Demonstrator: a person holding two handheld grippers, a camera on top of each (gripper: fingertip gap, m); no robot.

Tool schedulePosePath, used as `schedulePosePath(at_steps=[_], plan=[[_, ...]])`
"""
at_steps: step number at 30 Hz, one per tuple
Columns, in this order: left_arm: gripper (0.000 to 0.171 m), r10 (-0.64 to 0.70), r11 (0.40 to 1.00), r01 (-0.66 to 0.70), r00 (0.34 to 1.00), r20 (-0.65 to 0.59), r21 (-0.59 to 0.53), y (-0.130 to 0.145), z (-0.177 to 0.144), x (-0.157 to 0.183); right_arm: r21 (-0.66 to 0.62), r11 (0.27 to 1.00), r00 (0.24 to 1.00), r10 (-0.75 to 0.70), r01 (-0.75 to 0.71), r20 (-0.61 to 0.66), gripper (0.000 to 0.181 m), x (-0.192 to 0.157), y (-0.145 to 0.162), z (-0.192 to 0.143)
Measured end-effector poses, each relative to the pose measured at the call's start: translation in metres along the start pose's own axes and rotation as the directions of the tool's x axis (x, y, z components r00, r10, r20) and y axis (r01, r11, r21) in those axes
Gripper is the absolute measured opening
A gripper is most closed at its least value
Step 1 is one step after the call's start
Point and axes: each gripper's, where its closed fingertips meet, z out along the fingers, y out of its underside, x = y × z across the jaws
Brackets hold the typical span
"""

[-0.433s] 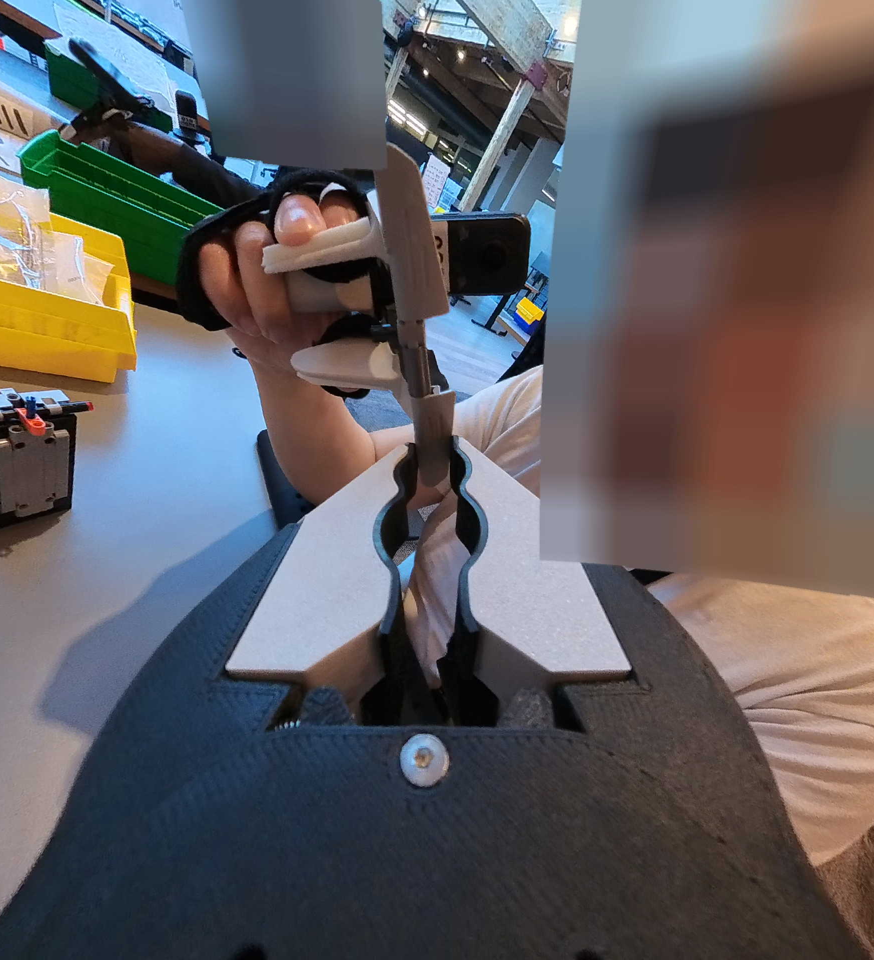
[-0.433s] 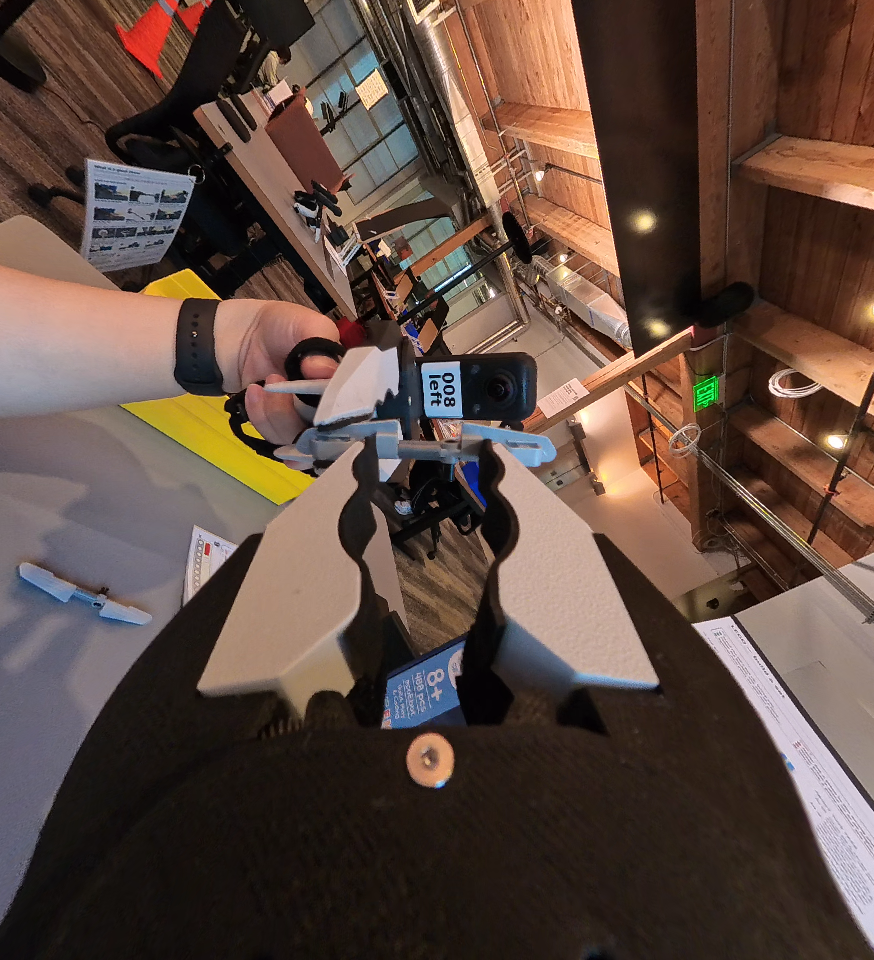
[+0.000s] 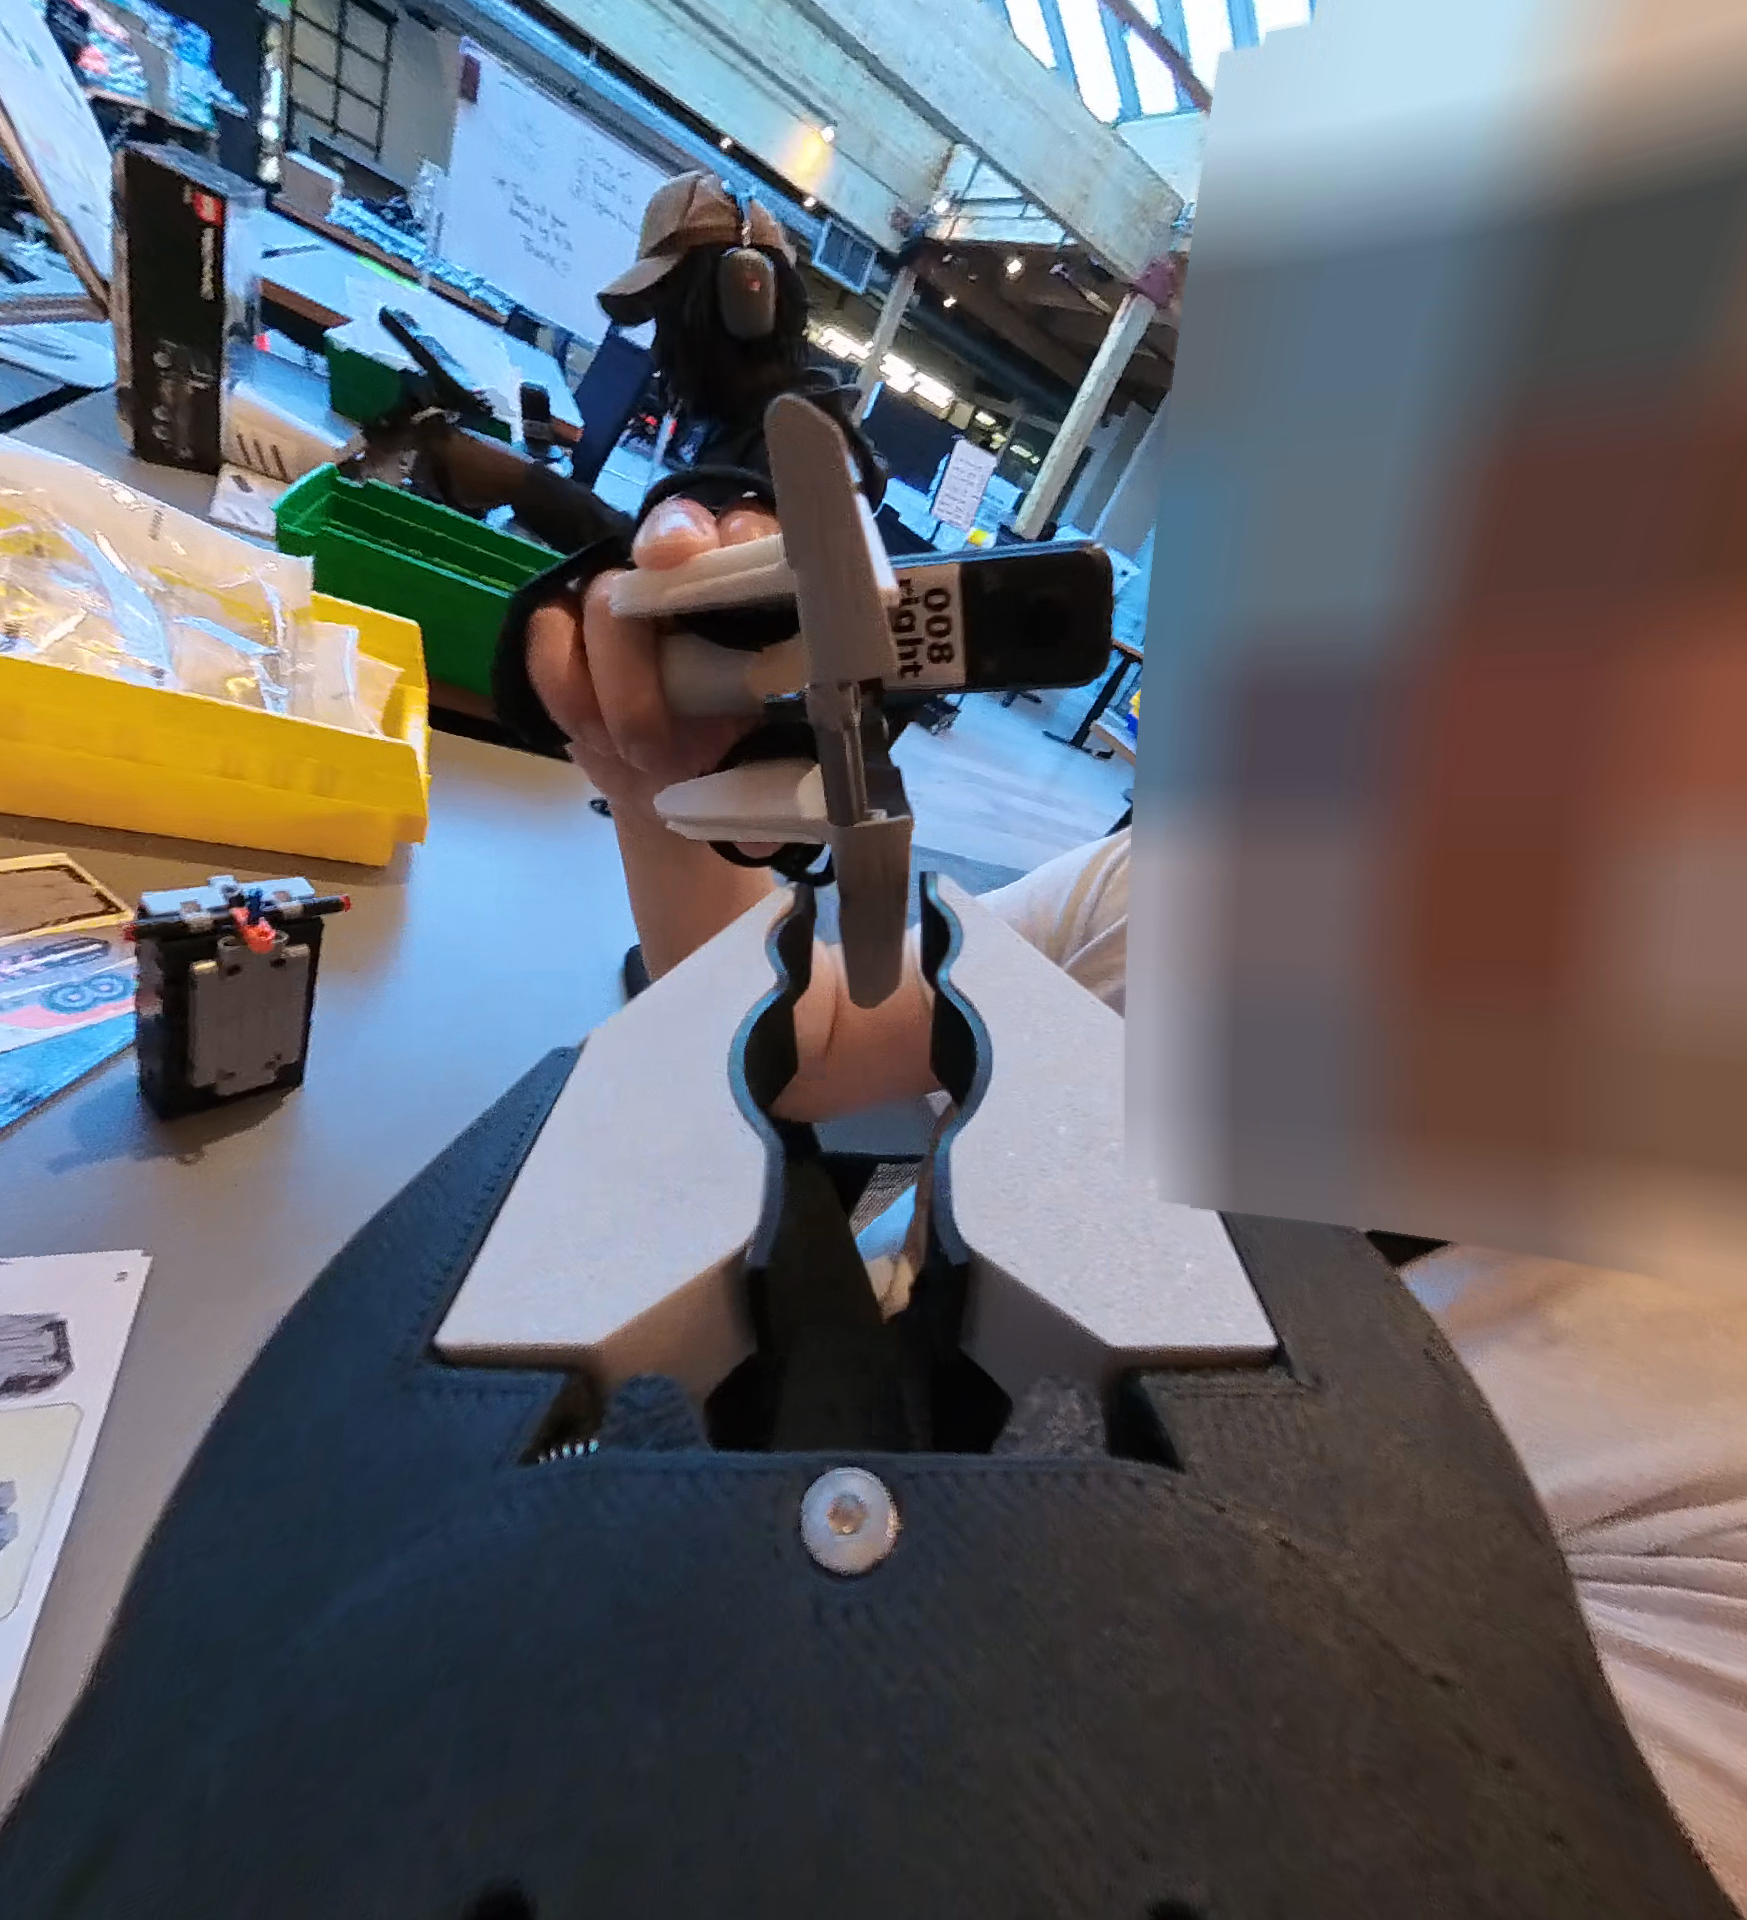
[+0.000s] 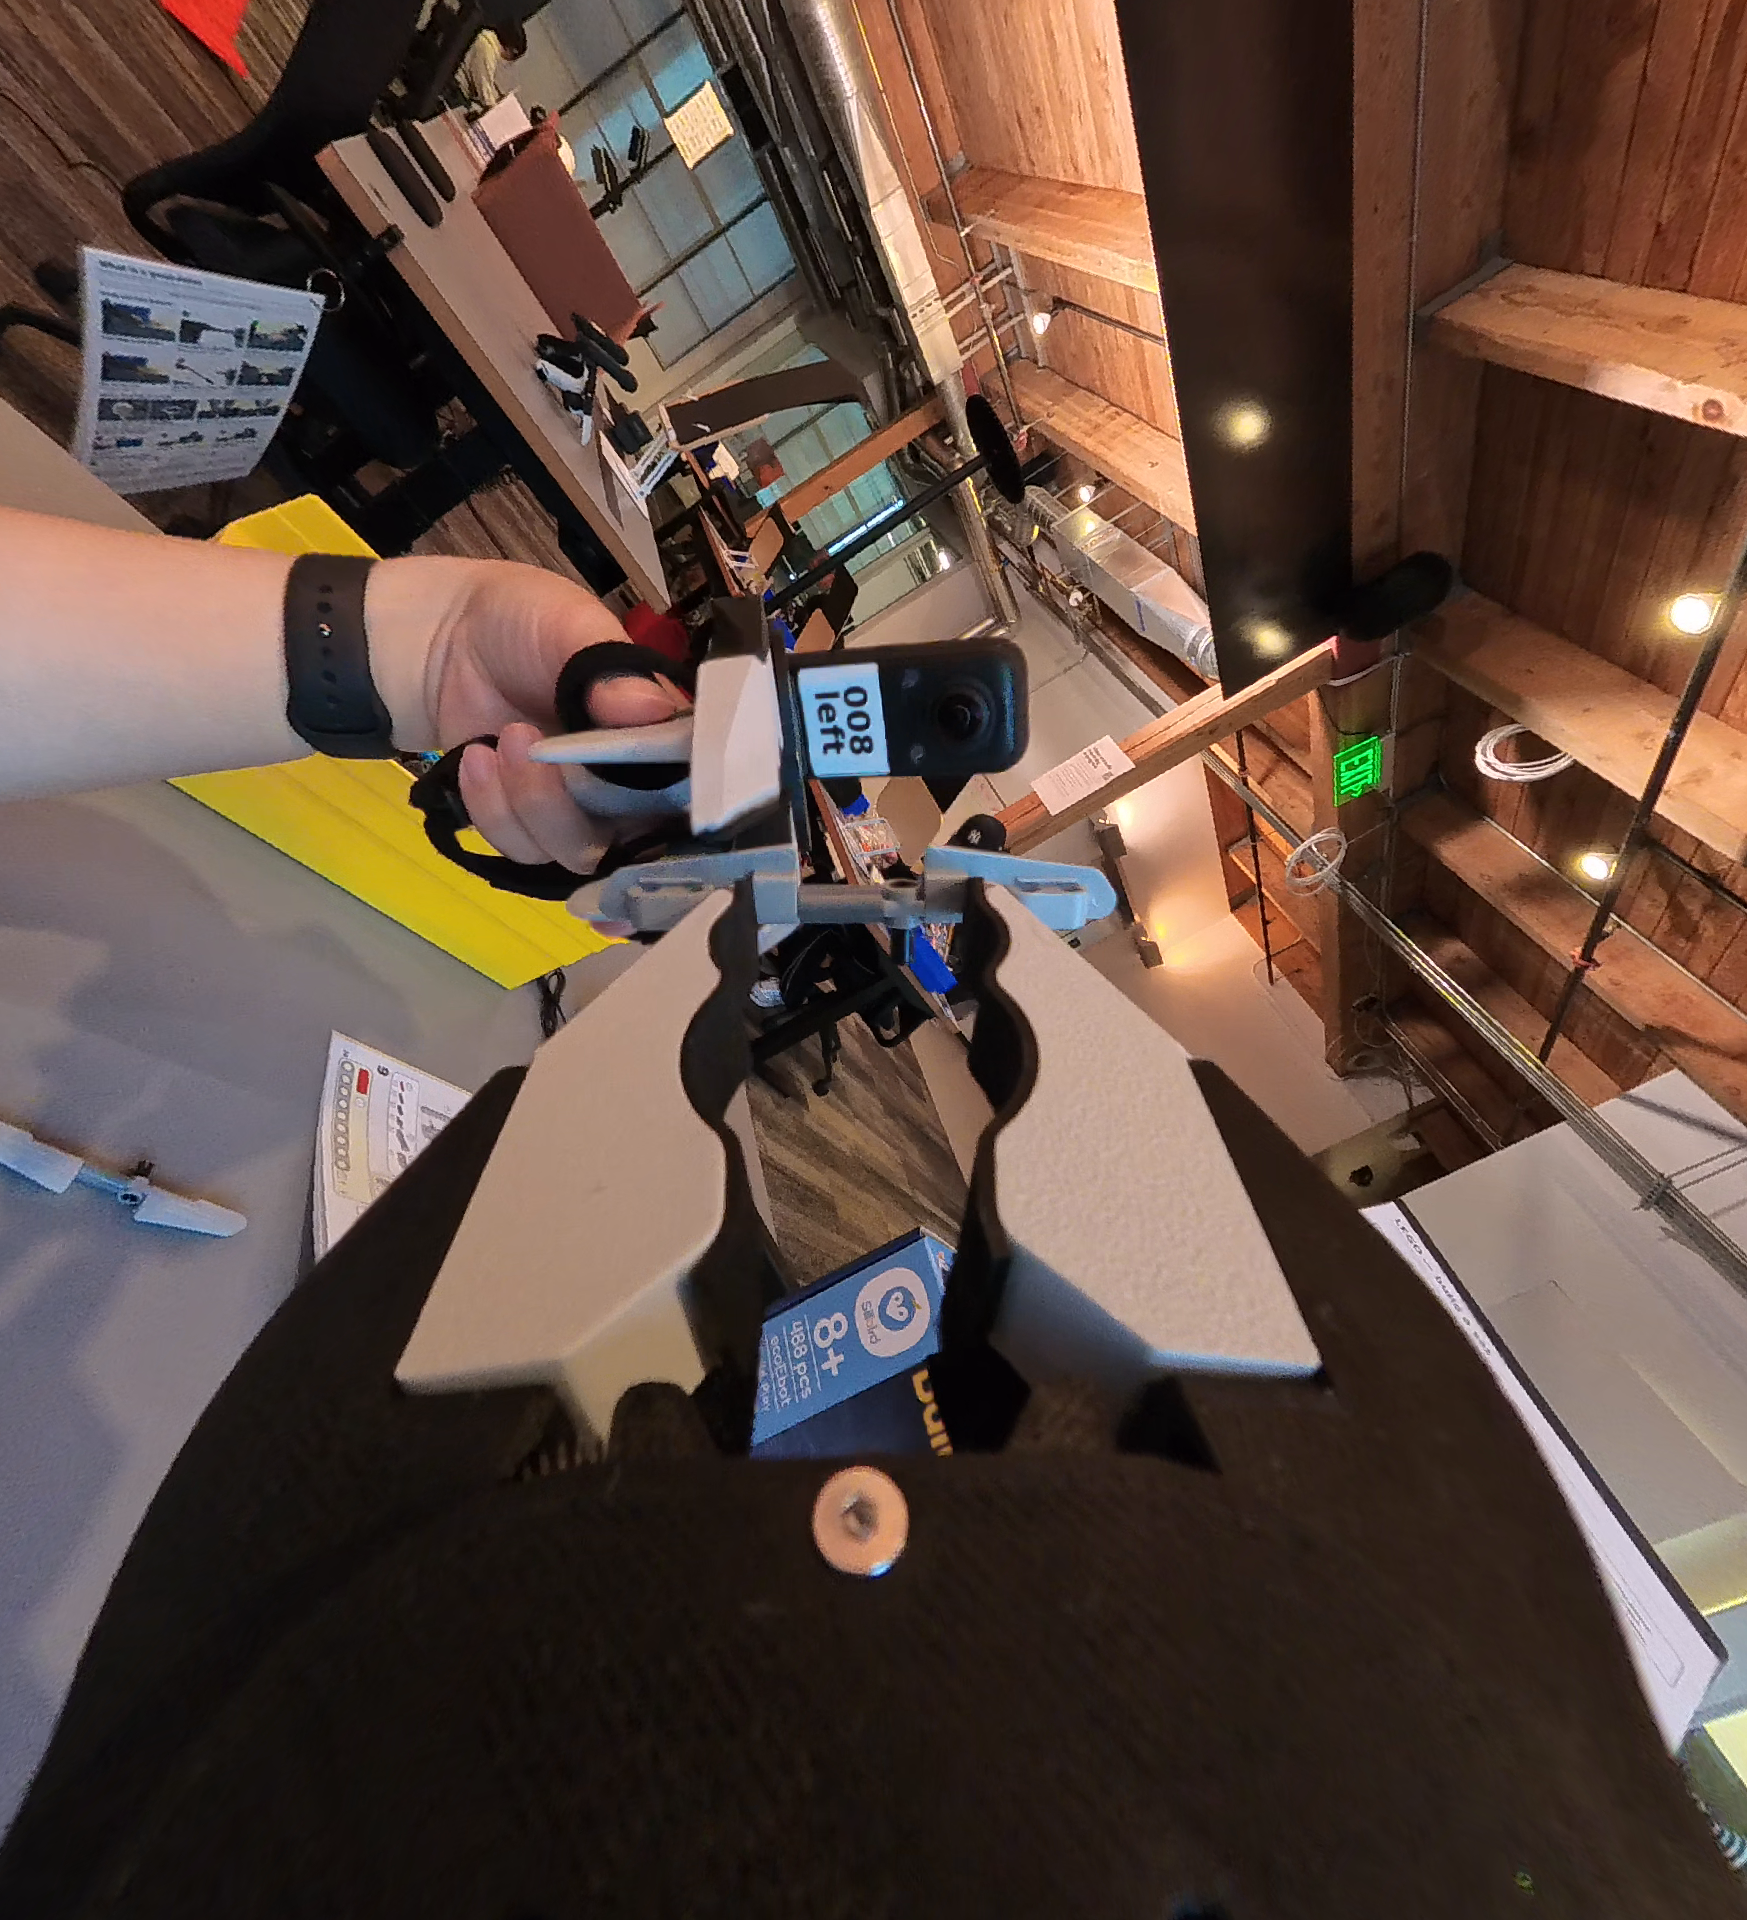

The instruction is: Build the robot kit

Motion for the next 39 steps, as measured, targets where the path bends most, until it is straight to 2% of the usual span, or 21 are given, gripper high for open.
schedulePosePath(at_steps=[1, 3, 7, 12, 20, 39], plan=[[0.019, -0.001, 1.000, 0.001, 1.000, 0.014, -0.011, 0.002, 0.002, -0.002, -0.002, 1.000, 1.000, -0.005, 0.005, -0.008, 0.038, 0.000, 0.000, 0.001], [0.012, 0.001, 1.000, 0.000, 1.000, 0.005, -0.015, 0.001, 0.003, -0.001, -0.015, 1.000, 1.000, -0.019, 0.018, -0.010, 0.038, 0.000, 0.002, 0.002], [0.012, -0.019, 1.000, 0.019, 1.000, 0.005, -0.025, 0.001, 0.003, 0.002, -0.003, 1.000, 1.000, -0.013, 0.013, -0.018, 0.038, 0.000, 0.001, 0.002], [0.012, -0.032, 0.998, 0.032, 0.999, 0.013, -0.046, 0.005, 0.002, 0.002, -0.023, 1.000, 1.000, -0.011, 0.011, -0.012, 0.051, -0.001, -0.002, 0.003], [0.011, -0.031, 0.998, 0.030, 0.999, -0.008, -0.058, 0.008, 0.001, 0.007, -0.013, 0.999, 0.999, 0.042, -0.042, 0.024, 0.038, -0.006, -0.006, 0.005], [0.011, -0.036, 0.997, 0.035, 0.999, -0.005, -0.067, 0.010, -0.003, 0.002, -0.016, 1.000, 1.000, 0.011, -0.010, 0.018, 0.037, -0.008, -0.001, 0.008]])
